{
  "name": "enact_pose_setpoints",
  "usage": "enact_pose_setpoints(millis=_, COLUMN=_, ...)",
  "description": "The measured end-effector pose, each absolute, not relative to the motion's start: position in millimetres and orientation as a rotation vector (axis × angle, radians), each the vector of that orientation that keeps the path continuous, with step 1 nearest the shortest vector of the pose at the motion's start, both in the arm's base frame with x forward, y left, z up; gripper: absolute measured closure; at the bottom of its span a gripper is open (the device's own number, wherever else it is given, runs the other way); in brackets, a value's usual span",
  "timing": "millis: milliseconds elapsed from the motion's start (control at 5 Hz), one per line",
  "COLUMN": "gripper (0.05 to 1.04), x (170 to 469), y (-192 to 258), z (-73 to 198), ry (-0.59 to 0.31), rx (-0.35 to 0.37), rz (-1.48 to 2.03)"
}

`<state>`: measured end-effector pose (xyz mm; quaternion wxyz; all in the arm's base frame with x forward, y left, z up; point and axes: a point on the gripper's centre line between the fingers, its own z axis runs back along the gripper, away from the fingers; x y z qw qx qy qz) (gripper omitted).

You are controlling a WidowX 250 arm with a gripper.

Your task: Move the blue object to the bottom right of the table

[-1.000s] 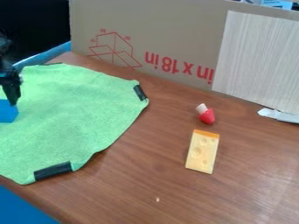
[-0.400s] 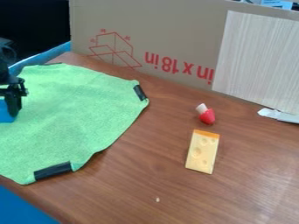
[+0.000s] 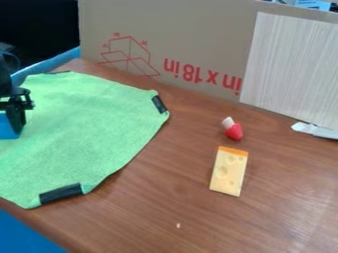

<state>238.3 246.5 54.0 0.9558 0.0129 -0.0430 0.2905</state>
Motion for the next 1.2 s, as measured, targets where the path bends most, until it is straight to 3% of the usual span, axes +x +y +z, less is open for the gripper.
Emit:
enact_pose_setpoints(millis=200, gripper=0.481, x=241.0, y=241.9, z=66.6, ry=-0.091, rx=0.019, rz=0.606)
enact_pose_setpoints(millis=600, gripper=0.481, x=253.6, y=194.7, z=148.9, ry=-0.203, rx=0.333, rz=0.724)
enact_pose_setpoints(millis=800, gripper=0.481, x=253.6, y=154.7, z=145.9, ry=-0.131, rx=0.322, rz=0.625)
enact_pose_setpoints(millis=1200, gripper=0.481, x=241.6, y=53.9, z=108.4, ry=-0.022, rx=0.190, rz=0.307)
